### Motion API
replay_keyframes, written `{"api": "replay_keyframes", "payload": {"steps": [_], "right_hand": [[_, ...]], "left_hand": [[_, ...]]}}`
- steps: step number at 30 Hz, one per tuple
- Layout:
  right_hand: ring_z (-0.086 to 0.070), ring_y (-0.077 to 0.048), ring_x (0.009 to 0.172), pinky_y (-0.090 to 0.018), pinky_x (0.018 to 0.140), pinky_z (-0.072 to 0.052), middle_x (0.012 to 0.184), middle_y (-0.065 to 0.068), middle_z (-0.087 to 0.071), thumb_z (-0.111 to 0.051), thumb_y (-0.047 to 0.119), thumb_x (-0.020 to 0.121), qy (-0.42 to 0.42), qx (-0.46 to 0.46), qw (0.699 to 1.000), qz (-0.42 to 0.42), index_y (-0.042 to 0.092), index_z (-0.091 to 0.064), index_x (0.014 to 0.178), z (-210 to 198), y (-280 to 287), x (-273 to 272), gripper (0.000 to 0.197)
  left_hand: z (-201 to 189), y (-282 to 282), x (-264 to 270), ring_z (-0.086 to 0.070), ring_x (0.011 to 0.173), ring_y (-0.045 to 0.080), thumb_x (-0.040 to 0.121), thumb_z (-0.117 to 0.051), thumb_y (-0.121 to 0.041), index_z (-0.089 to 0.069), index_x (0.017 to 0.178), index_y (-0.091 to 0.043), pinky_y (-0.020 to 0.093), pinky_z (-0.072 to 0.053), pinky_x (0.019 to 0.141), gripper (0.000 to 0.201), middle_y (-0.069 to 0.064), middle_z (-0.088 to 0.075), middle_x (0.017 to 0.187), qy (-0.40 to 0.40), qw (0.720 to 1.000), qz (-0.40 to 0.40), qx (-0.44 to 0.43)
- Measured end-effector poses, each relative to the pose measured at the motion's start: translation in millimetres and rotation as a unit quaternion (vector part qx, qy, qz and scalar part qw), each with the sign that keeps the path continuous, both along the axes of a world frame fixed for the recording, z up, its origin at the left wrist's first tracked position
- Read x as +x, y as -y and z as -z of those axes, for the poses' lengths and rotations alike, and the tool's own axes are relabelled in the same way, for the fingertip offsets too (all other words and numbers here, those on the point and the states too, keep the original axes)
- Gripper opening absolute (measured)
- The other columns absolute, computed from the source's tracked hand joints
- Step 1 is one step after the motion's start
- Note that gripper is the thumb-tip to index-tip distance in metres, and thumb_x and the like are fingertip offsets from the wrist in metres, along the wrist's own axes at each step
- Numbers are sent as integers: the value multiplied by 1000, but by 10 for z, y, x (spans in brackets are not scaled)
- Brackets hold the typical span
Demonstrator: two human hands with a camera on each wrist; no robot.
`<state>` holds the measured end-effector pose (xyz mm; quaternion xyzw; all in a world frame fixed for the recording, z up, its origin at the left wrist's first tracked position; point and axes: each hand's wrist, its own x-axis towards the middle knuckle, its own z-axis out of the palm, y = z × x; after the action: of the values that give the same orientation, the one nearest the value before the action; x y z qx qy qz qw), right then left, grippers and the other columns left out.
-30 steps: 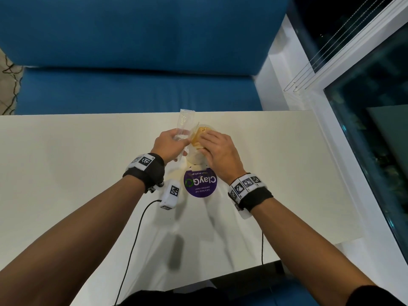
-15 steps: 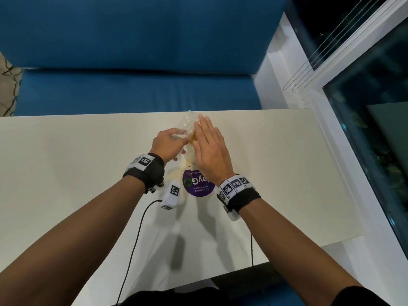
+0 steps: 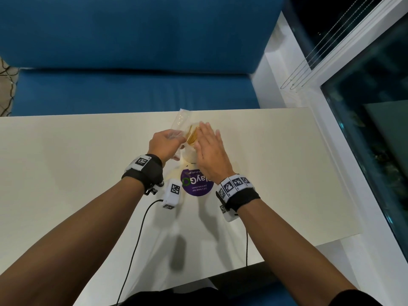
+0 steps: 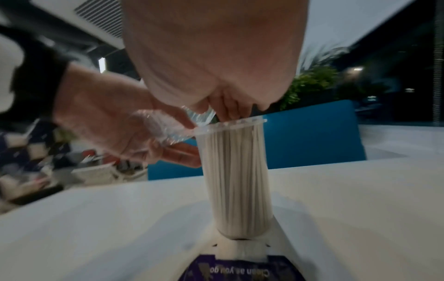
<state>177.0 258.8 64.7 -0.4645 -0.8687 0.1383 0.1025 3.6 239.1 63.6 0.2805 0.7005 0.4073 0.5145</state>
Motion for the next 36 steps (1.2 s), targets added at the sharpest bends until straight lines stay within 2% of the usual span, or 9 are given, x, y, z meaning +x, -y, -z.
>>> {"api": "replay_keyframes", "payload": {"steps": [3,6,9,11,14,19,24,30,36], "right_hand": [[3,-15,161,-45,131,0,174,-3,-8,-29,36,110,-40,-6,998,52,10,-20,164,-18,10,61,60],[7,-18,161,-53,130,-7,175,-3,-1,-23,41,111,49,-7,999,0,12,-10,166,57,83,63,64],[4,-23,161,-60,126,-11,175,-8,-3,-18,37,110,112,25,993,-8,9,-10,165,111,159,48,63],[5,-24,161,-60,127,-8,174,-10,-3,-16,37,110,88,-2,996,6,6,-10,165,75,169,-3,64],[2,-21,161,-52,130,-4,174,-10,-7,-23,29,110,-9,2,999,43,5,-13,164,10,202,-43,60],[-11,-22,161,-52,129,-10,171,-10,-23,-24,29,109,88,65,993,-40,7,-27,162,89,263,0,58],[-25,-26,157,-48,129,-16,166,-14,-34,-36,22,107,-29,35,999,22,3,-39,157,-6,232,-114,53],[-1,-21,161,-54,129,-6,174,-5,-7,-21,39,111,129,19,991,-30,13,-20,165,19,132,-171,60],[-14,-22,160,-54,129,-9,171,-7,-23,-27,32,111,92,33,995,-25,10,-31,161,-100,134,-74,55]], "left_hand": [[17,21,-28,-74,93,15,89,-74,-39,-72,120,-20,29,-57,57,36,-2,-76,108,2,1000,4,1],[12,43,-39,-74,94,14,88,-76,-42,-75,117,-19,29,-58,58,37,-3,-77,105,10,1000,0,9],[12,40,-32,-75,92,14,85,-79,-41,-77,112,-18,29,-58,59,34,-3,-78,99,22,1000,-9,15],[11,40,-32,-75,91,14,85,-80,-39,-77,111,-18,30,-58,59,33,-3,-79,98,24,1000,-12,15],[-3,30,-22,-75,93,13,87,-79,-39,-77,113,-18,30,-59,60,34,-3,-78,101,22,1000,-9,11],[-23,51,-34,-75,92,11,86,-79,-41,-77,111,-20,27,-57,56,32,-5,-78,99,18,1000,-8,14],[-52,86,-13,-74,94,13,91,-73,-41,-74,120,-19,29,-58,58,37,-3,-76,108,1,1000,5,9],[-55,183,-88,-75,91,13,93,-67,-39,-70,120,-18,30,-57,58,34,-2,-75,112,5,1000,6,6],[-113,252,-133,-77,83,16,98,-61,-41,-66,118,-18,32,-57,61,30,-1,-77,101,5,1000,8,0]]}}
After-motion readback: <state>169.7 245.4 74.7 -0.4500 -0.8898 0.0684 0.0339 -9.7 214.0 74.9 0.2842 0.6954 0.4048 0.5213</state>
